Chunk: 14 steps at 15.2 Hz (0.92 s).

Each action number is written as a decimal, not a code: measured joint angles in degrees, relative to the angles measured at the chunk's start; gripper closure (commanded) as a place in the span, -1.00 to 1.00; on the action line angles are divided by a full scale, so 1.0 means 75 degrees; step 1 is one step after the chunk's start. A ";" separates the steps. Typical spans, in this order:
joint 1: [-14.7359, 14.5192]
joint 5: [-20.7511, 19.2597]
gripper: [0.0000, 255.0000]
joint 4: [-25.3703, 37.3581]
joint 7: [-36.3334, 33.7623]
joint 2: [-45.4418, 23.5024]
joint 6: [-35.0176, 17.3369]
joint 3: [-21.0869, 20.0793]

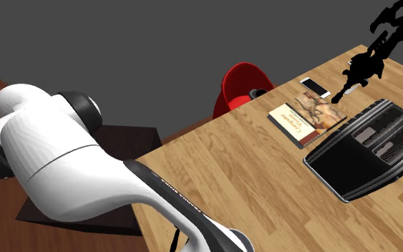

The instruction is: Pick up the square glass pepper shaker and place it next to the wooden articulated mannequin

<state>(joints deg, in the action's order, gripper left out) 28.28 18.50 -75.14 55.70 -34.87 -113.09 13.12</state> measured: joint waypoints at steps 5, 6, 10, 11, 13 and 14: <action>-0.0006 0.0067 1.00 -0.0289 0.0102 -0.0133 -0.0417 -0.0031; -0.0012 0.0082 1.00 -0.0341 0.0116 -0.0172 -0.0504 -0.0041; -0.0009 0.0149 1.00 -0.0543 0.0209 -0.0324 -0.0846 -0.0078; -0.0006 0.0156 1.00 -0.0568 0.0222 -0.0337 -0.0879 -0.0081; -0.0004 0.0162 1.00 -0.0578 0.0229 -0.0353 -0.0910 -0.0084; -0.0004 0.0163 1.00 -0.0575 0.0229 -0.0358 -0.0914 -0.0084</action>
<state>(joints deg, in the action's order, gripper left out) 28.25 19.72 -79.46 57.41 -37.55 -119.95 12.49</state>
